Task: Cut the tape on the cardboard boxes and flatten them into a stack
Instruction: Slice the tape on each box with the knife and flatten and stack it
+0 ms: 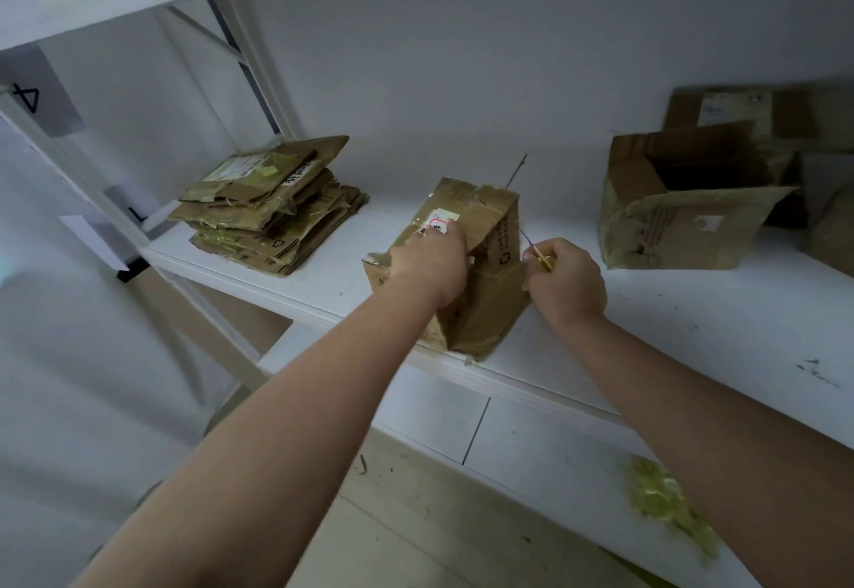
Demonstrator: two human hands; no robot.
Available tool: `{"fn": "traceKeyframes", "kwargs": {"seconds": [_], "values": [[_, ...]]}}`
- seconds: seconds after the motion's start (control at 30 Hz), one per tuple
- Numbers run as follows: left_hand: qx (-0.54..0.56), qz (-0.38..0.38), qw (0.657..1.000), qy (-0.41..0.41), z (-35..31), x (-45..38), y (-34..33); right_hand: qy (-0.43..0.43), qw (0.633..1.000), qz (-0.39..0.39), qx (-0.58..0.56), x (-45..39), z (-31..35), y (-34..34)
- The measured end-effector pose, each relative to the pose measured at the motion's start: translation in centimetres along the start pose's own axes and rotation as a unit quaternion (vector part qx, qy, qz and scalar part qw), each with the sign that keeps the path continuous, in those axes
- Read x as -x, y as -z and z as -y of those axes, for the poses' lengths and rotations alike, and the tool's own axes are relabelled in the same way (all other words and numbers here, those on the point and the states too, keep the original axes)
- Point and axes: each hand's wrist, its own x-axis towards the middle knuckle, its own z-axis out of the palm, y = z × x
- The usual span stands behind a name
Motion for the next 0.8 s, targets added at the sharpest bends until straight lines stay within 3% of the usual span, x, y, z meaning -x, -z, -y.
{"fn": "traceKeyframes", "kwargs": {"seconds": [0.1,0.17,0.27,0.4,0.63,0.8], "values": [[-0.002,0.017,0.998,-0.053,3.0,-0.4,0.8,-0.024,0.999,-0.015,0.024,0.3,-0.1,0.4],[0.013,0.027,0.999,-0.046,4.9,-0.3,1.1,-0.025,0.998,-0.042,0.027,0.5,0.5,0.5],[0.083,0.012,0.996,-0.027,5.4,0.5,0.7,0.014,0.998,-0.043,0.04,0.8,1.5,-0.2],[0.094,-0.003,0.995,-0.027,4.4,1.0,0.0,0.065,0.993,-0.014,0.093,1.3,3.0,-1.9],[0.092,0.022,0.995,-0.042,5.1,1.4,-0.3,0.009,0.992,-0.036,0.121,0.7,4.5,-4.8],[0.07,0.03,0.996,-0.052,6.0,1.4,-0.4,0.027,0.992,-0.034,0.122,0.8,4.7,-5.3]]}}
